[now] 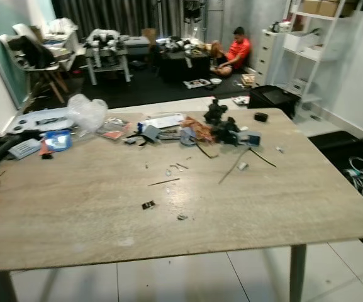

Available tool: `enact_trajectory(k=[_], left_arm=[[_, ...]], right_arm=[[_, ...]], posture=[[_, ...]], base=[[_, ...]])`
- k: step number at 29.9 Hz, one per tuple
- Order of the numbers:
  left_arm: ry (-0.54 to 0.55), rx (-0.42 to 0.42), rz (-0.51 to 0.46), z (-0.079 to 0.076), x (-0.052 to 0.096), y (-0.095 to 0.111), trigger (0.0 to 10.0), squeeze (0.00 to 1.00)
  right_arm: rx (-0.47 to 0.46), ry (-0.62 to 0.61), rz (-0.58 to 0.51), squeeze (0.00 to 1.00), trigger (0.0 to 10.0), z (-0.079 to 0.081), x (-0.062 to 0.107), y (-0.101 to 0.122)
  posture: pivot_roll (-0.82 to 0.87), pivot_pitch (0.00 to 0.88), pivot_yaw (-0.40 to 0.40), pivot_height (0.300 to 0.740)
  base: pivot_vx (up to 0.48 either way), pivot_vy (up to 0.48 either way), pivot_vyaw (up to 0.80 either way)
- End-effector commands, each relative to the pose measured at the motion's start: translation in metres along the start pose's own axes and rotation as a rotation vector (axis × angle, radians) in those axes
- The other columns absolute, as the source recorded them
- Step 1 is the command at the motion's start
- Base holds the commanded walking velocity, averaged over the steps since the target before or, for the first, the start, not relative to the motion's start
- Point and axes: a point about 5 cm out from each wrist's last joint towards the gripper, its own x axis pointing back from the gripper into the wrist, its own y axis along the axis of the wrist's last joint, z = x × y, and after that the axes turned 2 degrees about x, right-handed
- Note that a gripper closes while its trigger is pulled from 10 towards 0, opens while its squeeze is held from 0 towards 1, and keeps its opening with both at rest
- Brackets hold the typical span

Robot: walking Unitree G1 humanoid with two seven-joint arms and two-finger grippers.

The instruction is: Picking trash to rubbish bin

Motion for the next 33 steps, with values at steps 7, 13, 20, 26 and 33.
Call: enact_trajectory(k=[7,13,20,26,33], left_arm=[[-0.466,0.179,0.35,-0.108,0.006,-0.115,10.0,0.0],[-0.515,0.267,0.413,-0.147,0.01,-0.152,10.0,0.0],[-0.481,0.304,0.428,-0.174,0.017,-0.164,10.0,0.0],[-0.304,0.29,0.425,-0.168,0.014,-0.173,10.0,0.0],[-0.165,0.294,0.447,-0.153,0.012,-0.176,10.0,0.0]], right_arm=[[-0.02,0.005,-0.004,0.0,10.0,0.005,0.0,0.0],[-0.027,0.003,0.011,0.0,10.0,0.005,0.0,-0.007],[-0.029,0.001,0.02,0.0,10.0,0.005,0.0,-0.012],[-0.014,0.007,0.025,0.0,10.0,0.005,0.001,-0.015],[-0.009,0.011,0.021,0.0,10.0,0.007,0.001,-0.014]], posture=[[-0.2,0.068,0.086,0.74],[-0.21,0.074,0.086,0.74],[-0.21,0.086,0.082,0.74],[-0.19,0.093,0.078,0.74],[-0.2,0.091,0.081,0.74]], base=[[0.0,0.0,0.0],[0.0,0.0,0.0],[0.0,-0.198,0.0],[0.0,-0.32,0.0],[0.0,0.0,0.0]])
